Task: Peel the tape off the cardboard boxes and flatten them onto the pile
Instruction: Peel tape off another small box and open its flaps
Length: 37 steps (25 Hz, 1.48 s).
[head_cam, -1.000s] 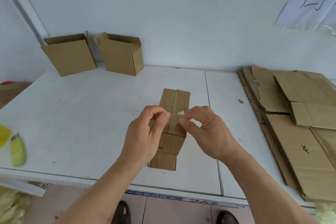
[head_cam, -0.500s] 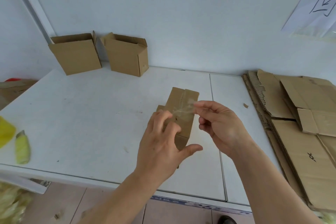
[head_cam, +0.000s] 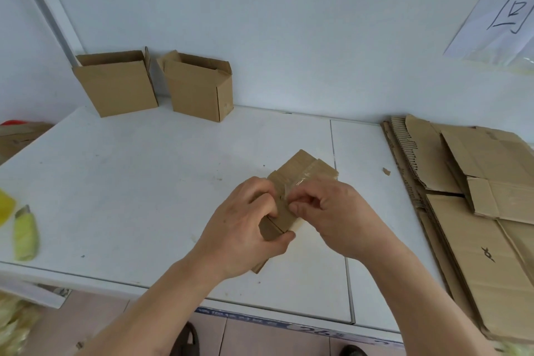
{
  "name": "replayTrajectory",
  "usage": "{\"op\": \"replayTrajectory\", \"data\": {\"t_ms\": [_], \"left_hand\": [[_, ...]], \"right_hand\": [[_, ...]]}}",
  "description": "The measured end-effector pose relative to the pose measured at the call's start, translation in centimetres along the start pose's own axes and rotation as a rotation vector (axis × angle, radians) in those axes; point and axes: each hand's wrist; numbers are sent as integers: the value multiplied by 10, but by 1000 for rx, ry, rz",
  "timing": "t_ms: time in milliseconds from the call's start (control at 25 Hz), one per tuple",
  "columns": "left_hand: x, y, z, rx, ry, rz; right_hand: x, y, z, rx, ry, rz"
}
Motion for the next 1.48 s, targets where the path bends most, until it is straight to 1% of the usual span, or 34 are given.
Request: {"op": "replayTrajectory", "data": {"t_ms": [40, 160, 200, 240, 320, 440, 520, 560, 680, 720, 760, 840, 920, 960, 1040, 1120, 1200, 1240, 1280, 1360, 1440, 1480], "left_hand": [[-1, 0, -1, 8, -6, -6], [-2, -1, -3, 25, -60, -46], [-2, -2, -3, 24, -77, -62], [-2, -1, -2, 22, -88, -71], [-2, 0, -2, 21, -98, -76], [-2, 1, -3, 25, -95, -65], [-2, 1, -2, 56, -94, -65], [-3, 0, -1, 84, -88, -68], [-7, -1, -3, 130, -72, -87], [-8, -1, -3, 125, -74, -94], [-9, -2, -4, 121, -69, -103], [-9, 0, -1, 115, -45, -131], [-9, 5, 5, 113, 27, -151], [-9, 7, 9, 120, 95, -145], [-8, 10, 19, 137, 251, -84], [-6, 15, 35, 95, 406, -35], [0, 20, 51, -11, 551, -106], [2, 22, 55, -42, 559, -140], [3, 23, 56, -57, 502, -174], [-4, 25, 54, -75, 349, -268], [-12, 25, 46, -76, 250, -345], [-14, 25, 43, -83, 215, -369]], "right_hand": [[-3, 0, 4, 21, -26, 59], [-22, 2, 21, 173, -119, 392], [-23, 1, 22, 204, -152, 442], [-19, 1, 24, 193, -184, 436], [-4, -1, 17, 119, -248, 330], [9, -3, 5, 82, -381, 226], [7, -2, 6, 66, -468, 214], [1, -1, 10, 97, -436, 262], [-34, -4, 23, 339, -196, 500], [-41, -7, 27, 363, -161, 522], [-42, -9, 26, 346, -140, 498], [-31, -12, 21, 267, -144, 376], [-17, -13, 17, 239, -236, 263], [-15, -13, 18, 224, -289, 244], [-16, -14, 22, 188, -294, 275], [-19, -14, 25, 199, -190, 303], [-21, -13, 28, 266, -30, 315], [-24, -14, 30, 318, 62, 338], [-29, -15, 33, 379, 160, 382], [-40, -19, 44, 507, 326, 522], [-48, -26, 55, 608, 356, 632], [-50, -29, 58, 631, 345, 627]]}}
Point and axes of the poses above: each hand's wrist, its own y-axis towards the middle knuckle, its own x-axis out of the palm, z = x × y, and after that the axes turned 14 degrees about -x, right-handed
